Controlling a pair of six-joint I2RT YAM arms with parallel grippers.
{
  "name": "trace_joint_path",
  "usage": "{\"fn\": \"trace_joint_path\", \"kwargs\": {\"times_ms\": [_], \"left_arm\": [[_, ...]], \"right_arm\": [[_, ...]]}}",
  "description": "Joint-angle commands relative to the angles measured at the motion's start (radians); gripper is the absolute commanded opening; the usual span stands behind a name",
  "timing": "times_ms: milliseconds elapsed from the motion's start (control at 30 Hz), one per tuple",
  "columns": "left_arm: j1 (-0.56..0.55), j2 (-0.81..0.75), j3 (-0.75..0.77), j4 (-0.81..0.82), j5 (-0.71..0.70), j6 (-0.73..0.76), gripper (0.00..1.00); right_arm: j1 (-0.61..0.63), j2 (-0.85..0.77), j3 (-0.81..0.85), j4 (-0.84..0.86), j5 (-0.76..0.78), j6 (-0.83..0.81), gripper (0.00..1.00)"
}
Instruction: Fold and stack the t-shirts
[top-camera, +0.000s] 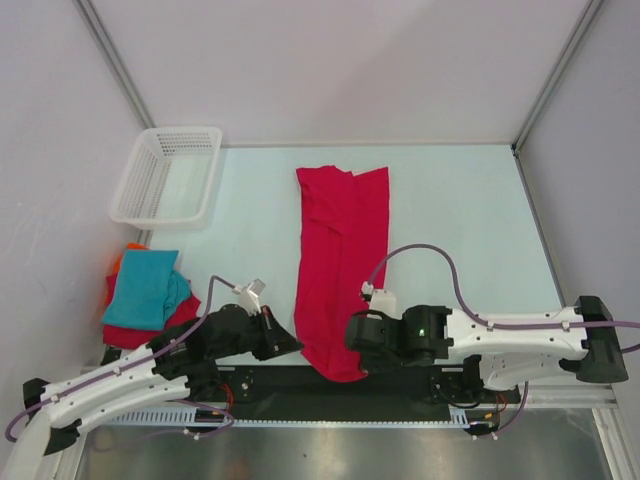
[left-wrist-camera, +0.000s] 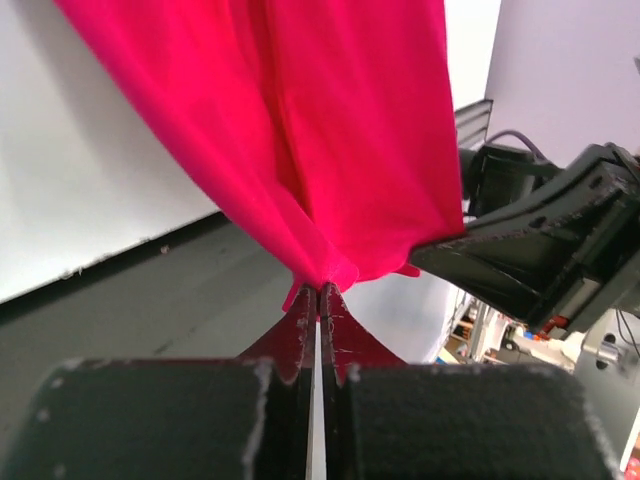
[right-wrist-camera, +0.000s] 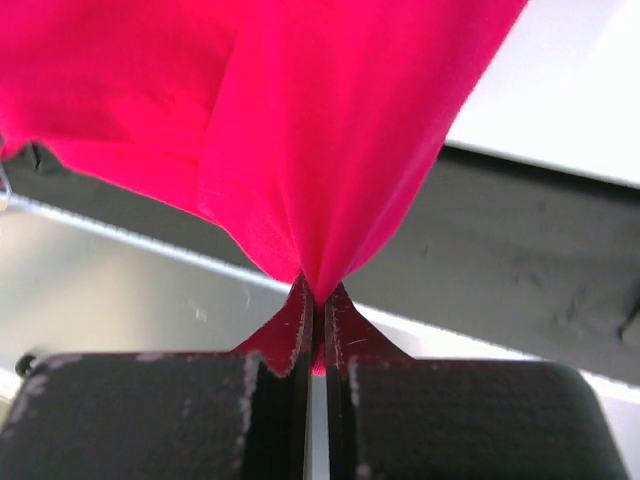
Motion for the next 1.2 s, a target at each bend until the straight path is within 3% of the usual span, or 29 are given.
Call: {"fn": "trace_joint_path", "kwargs": {"times_ms": [0, 67, 200, 400, 533, 800, 1033, 1133, 1167], "left_arm": [[-0.002, -0.027, 0.098, -0.102, 0.014, 0.002, 0.0], [0.001, -0.016, 0.139, -0.122, -0.01, 0.021, 0.0], [0.076, 0.059, 0.199, -0.118, -0.021, 0.097, 0.01], [0.339, 0.239, 0.296, -0.038, 0.091, 0.305, 0.01], [0.53, 0.472, 0.35, 0.052, 0.189, 0.448, 0.01], [0.667, 0.942, 0.57, 0.178, 0.286, 0.561, 0.0], [0.729, 1.171, 0.758, 0.185, 0.313, 0.585, 0.0], [0.748, 1.249, 0.839, 0.156, 0.33, 0.603, 0.0], [0.752, 1.264, 0.87, 0.14, 0.338, 0.606, 0.01]], "right_arm": [[0.04, -0.017, 0.108, -0.186, 0.105, 0.083, 0.0], [0.019, -0.023, 0.129, -0.196, 0.145, 0.055, 0.0], [-0.202, -0.029, 0.131, -0.151, 0.136, -0.114, 0.0], [-0.503, 0.004, 0.129, -0.003, 0.05, -0.429, 0.0], [-0.703, 0.11, 0.18, 0.054, -0.02, -0.588, 0.01], [-0.833, 0.368, 0.382, 0.099, -0.07, -0.76, 0.03], [-0.879, 0.538, 0.485, 0.122, -0.103, -0.796, 0.03], [-0.893, 0.585, 0.511, 0.123, -0.122, -0.813, 0.13], [-0.894, 0.614, 0.53, 0.114, -0.123, -0.818, 0.34]]}}
